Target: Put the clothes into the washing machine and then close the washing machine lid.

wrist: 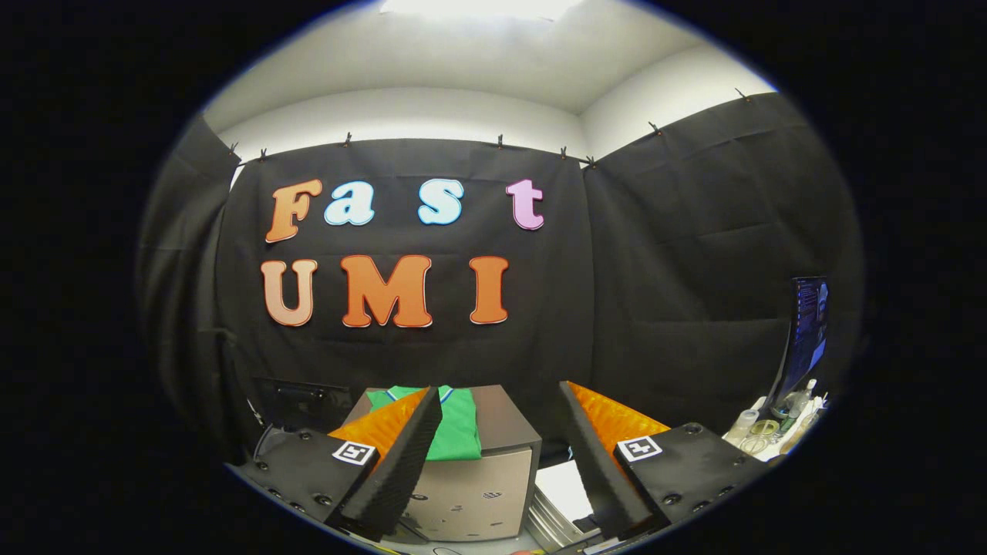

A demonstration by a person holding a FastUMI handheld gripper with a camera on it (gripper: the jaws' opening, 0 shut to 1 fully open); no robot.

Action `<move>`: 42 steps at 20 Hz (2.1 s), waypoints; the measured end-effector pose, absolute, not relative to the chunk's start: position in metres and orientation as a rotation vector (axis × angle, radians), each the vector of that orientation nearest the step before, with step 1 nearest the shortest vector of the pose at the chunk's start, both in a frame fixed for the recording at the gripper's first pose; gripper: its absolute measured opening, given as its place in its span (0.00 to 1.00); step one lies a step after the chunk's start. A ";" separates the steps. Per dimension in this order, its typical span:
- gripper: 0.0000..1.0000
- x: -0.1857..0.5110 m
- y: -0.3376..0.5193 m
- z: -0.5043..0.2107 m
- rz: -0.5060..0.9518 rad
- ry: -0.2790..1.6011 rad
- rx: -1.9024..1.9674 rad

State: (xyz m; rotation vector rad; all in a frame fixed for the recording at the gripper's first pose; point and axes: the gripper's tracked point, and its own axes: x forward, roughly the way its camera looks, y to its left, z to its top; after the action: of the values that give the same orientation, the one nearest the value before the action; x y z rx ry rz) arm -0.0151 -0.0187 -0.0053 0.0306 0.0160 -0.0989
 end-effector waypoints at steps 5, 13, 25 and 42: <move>0.98 -0.018 -0.025 -0.008 -0.106 0.017 0.043; 0.98 -0.013 -0.023 -0.012 -0.102 0.024 0.070; 0.98 0.005 0.004 0.004 -0.066 -0.041 0.086; 1.00 0.134 0.087 0.002 0.137 0.190 0.063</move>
State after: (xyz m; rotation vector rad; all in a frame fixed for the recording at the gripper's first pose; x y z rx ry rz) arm 0.1344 0.0865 0.0021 0.0633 0.1903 0.1374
